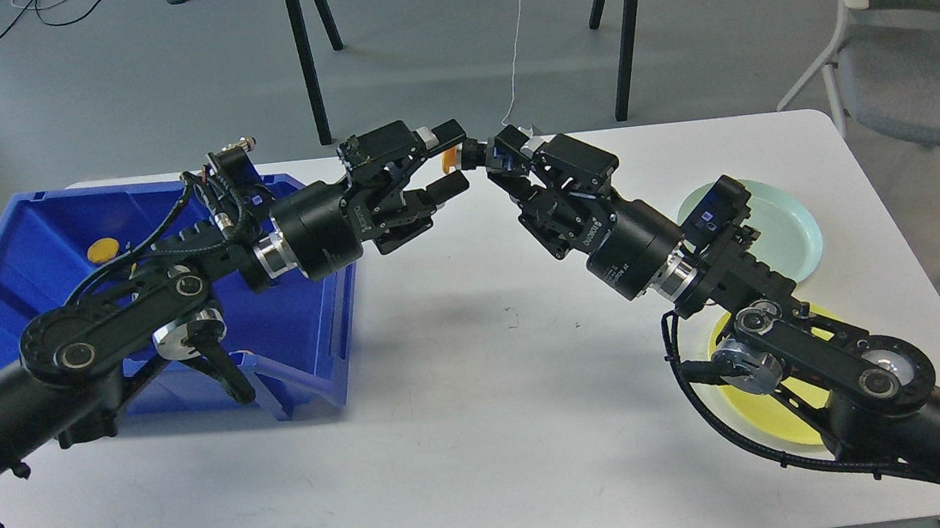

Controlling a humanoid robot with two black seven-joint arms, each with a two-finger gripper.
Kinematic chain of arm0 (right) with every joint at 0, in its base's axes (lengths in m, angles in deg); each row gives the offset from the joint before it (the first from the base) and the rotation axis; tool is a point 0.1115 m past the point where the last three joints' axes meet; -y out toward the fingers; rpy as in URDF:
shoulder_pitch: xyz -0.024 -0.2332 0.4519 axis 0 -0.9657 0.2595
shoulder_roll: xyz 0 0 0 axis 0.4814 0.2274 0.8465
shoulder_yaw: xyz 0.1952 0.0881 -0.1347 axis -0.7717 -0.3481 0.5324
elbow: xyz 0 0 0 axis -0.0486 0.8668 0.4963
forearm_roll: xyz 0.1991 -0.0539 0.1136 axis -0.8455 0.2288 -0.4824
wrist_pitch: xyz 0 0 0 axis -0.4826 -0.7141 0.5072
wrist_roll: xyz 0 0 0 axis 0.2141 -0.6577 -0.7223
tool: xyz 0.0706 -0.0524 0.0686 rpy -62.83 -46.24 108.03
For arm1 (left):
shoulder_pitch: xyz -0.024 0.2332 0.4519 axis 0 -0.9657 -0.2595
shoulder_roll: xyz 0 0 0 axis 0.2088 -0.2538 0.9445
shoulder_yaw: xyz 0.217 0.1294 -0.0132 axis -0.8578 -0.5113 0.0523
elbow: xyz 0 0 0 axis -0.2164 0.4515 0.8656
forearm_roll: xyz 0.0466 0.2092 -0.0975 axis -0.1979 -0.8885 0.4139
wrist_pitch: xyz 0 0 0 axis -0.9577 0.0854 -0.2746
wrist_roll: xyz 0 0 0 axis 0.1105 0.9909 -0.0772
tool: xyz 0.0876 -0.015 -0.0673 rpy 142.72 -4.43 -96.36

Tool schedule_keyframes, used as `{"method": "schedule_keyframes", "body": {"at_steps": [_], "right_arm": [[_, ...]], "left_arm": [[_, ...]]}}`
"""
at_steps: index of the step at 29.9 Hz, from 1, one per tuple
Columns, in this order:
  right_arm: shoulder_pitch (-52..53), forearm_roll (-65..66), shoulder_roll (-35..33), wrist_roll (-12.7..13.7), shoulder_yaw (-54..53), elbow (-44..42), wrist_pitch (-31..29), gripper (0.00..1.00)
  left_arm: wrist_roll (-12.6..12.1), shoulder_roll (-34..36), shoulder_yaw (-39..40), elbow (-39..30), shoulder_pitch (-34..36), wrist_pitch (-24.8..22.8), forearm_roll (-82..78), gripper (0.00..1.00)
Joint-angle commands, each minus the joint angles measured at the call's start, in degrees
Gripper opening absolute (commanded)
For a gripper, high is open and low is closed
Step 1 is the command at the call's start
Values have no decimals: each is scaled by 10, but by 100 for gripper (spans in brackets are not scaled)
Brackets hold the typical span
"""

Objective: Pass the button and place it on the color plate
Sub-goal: 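Pass the yellow button from the left gripper to the right gripper, then carry the yellow button with the right gripper and release onto yellow plate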

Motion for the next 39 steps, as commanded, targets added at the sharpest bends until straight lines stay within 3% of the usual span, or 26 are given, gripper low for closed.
{"method": "schedule_keyframes", "body": {"at_steps": [1, 7, 9, 15, 21, 25, 39], "right_arm": [[-26, -1, -73, 0, -39, 22, 0, 3], [-141, -1, -226, 0, -118, 77, 2, 1], [-192, -1, -270, 0, -134, 78, 8, 1], [-314, -1, -363, 0, -149, 76, 24, 1], [-364, -1, -368, 0, -147, 59, 33, 1], [-366, -1, -367, 0, -142, 41, 33, 1], [-366, 0, -360, 0, -98, -18, 32, 6]], "left_arm": [[0, 47, 46, -8, -5, -9, 0, 81], [0, 187, 46, -31, 3, -13, -38, 85], [0, 234, 47, -34, 7, -13, -123, 86], [0, 289, 45, -34, 13, -13, -392, 86], [0, 314, 28, -25, 9, -13, -596, 86], [0, 312, 0, 27, 10, -13, -716, 87], [0, 272, -34, 133, 6, -6, -725, 87]]}}
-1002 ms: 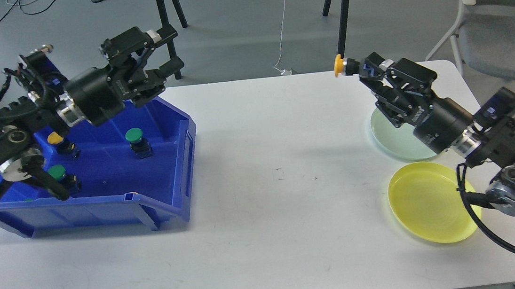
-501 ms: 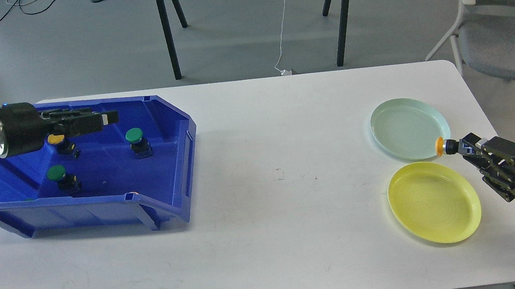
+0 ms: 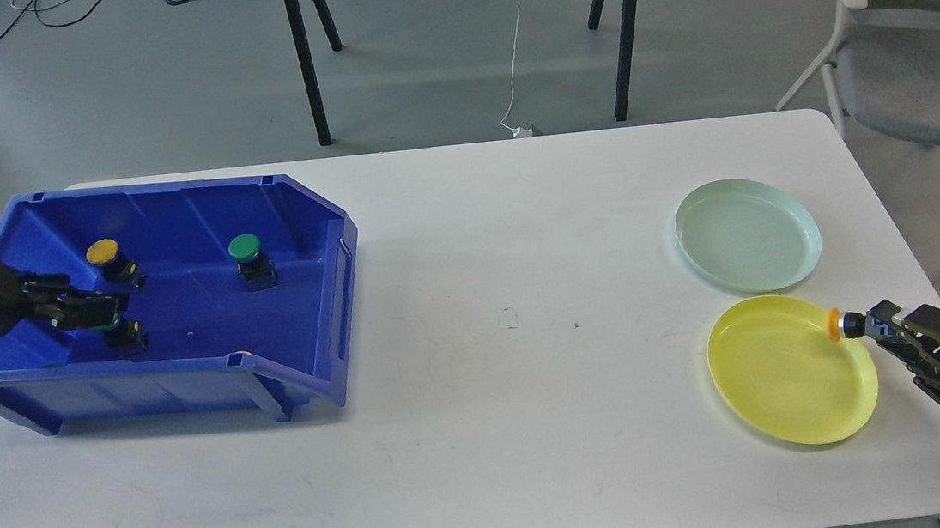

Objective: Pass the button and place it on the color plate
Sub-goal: 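Carry the yellow button with the right gripper and release onto yellow plate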

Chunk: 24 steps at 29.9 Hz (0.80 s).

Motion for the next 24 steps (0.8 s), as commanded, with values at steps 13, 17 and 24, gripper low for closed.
{"method": "schedule_keyframes", "body": {"at_steps": [13, 17, 24], "right_arm": [[0, -2, 4, 0, 3, -2, 1, 30], [3, -3, 18, 0, 4, -2, 3, 67], [6, -4, 22, 0, -2, 3, -3, 99]], "left_arm": [[0, -32, -3, 36, -5, 1, 9, 87], [0, -34, -4, 37, -13, 1, 9, 87], [0, -34, -4, 37, -17, 1, 10, 87]]}}
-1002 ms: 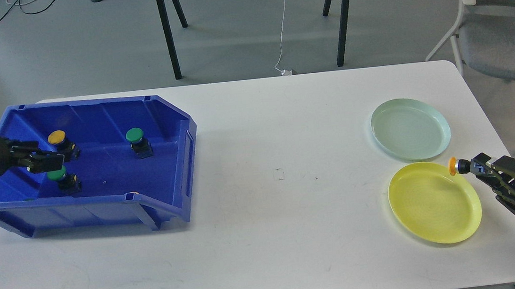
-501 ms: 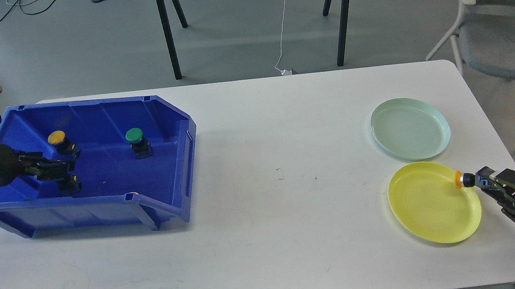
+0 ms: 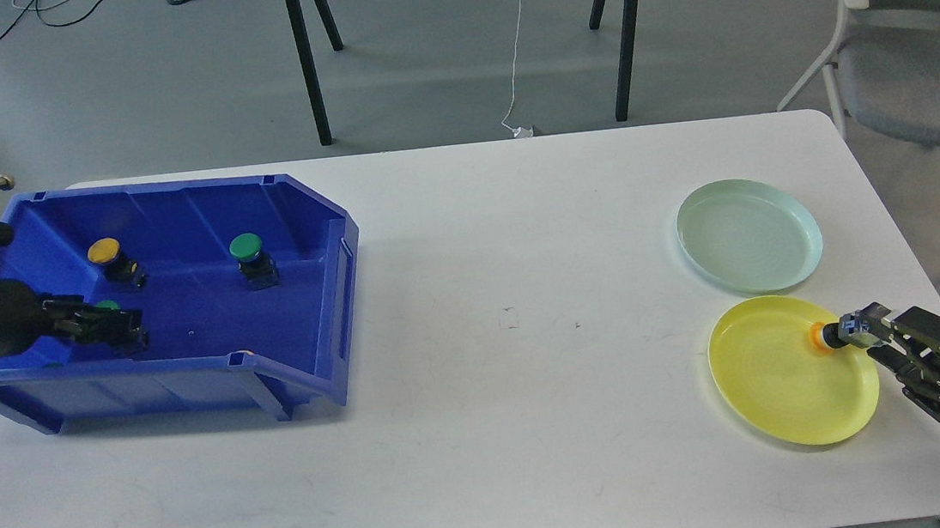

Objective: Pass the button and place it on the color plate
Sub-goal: 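Carry the yellow button with the right gripper and release onto yellow plate, then grasp a green-capped button in the bin with the left gripper and lift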

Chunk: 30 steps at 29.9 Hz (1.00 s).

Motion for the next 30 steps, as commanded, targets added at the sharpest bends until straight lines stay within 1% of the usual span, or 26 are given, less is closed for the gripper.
{"method": "schedule_keyframes", "body": {"at_steps": [1, 3, 7, 9, 14, 18, 21, 23, 25, 27, 30], "right_arm": [[1, -3, 0, 0, -7, 6, -3, 99], [2, -21, 0, 0, -14, 11, -3, 99], [2, -125, -7, 0, -55, 46, -25, 99], [3, -162, -10, 0, -80, 53, -57, 99], [3, -194, -9, 0, -149, 53, -157, 99], [3, -237, -9, 0, -168, 54, -231, 99], [4, -251, -8, 0, -176, 56, -233, 99], [5, -251, -4, 0, -189, 60, -233, 99], [12, -251, 0, 0, -196, 66, -233, 99], [26, -251, 0, 0, -197, 69, -233, 99], [41, -251, 0, 0, -196, 73, -233, 99]], "left_arm": [[0, 0, 0, 1, -1, -1, 0, 87], [0, -1, 0, 4, -5, 0, 0, 87], [0, -20, 1, 24, -8, 3, 5, 85], [0, -28, 0, 33, -8, 7, 13, 83], [0, -30, 1, 38, -9, 11, 20, 81], [0, -31, 1, 49, -9, 24, 25, 77], [0, -34, -1, 54, -9, 24, 28, 68], [0, -34, -2, 54, -10, 22, 28, 56], [0, -34, -1, 54, -13, 22, 28, 41], [0, -35, 0, 54, -21, 23, 29, 37], [0, -36, 0, 54, -22, 24, 29, 22]]}}
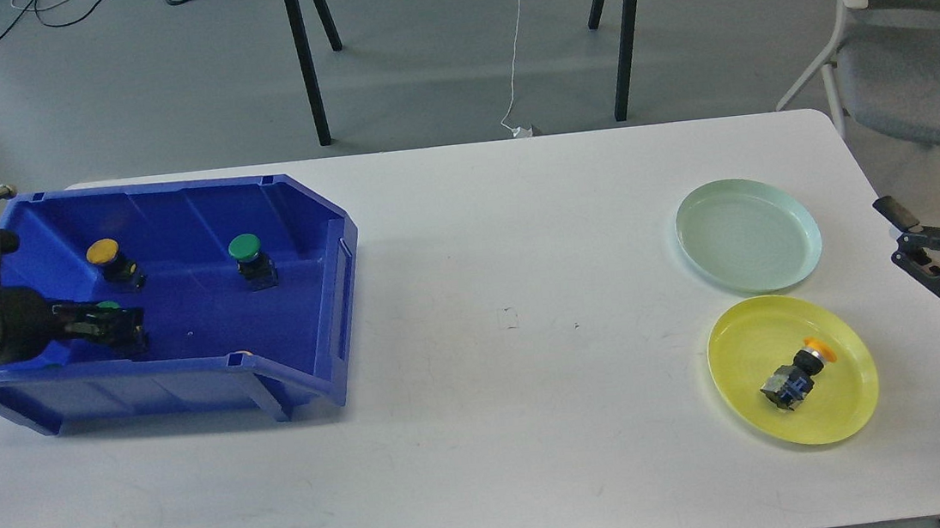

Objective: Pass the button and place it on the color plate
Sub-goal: 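Grasp a green-capped button in the bin with the left gripper and lift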

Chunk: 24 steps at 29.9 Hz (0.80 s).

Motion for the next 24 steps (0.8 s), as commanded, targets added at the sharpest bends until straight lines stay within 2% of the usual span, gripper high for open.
{"method": "schedule_keyframes", "body": {"at_steps": [1, 5, 9, 12, 17, 24], "right_arm": [[18, 0, 1, 0, 1, 7, 0, 99], [30, 0, 1, 0, 6, 17, 0, 99], [51, 1, 19, 0, 11, 18, 0, 99], [78, 3, 38, 0, 13, 17, 0, 99], [127, 8, 51, 0, 36, 17, 0, 99], [259, 11, 126, 0, 150, 1, 0, 99]], "left_arm": [[0, 0, 0, 1, -2, 1, 1, 19], [0, 2, 1, 0, 4, 0, 18, 11], [0, 9, 7, -12, 10, -11, 78, 10], [0, 28, 8, -32, 40, -31, 134, 10], [0, 72, 27, -108, 84, -31, 285, 11], [0, 62, 80, -234, 82, -31, 514, 12]]}}
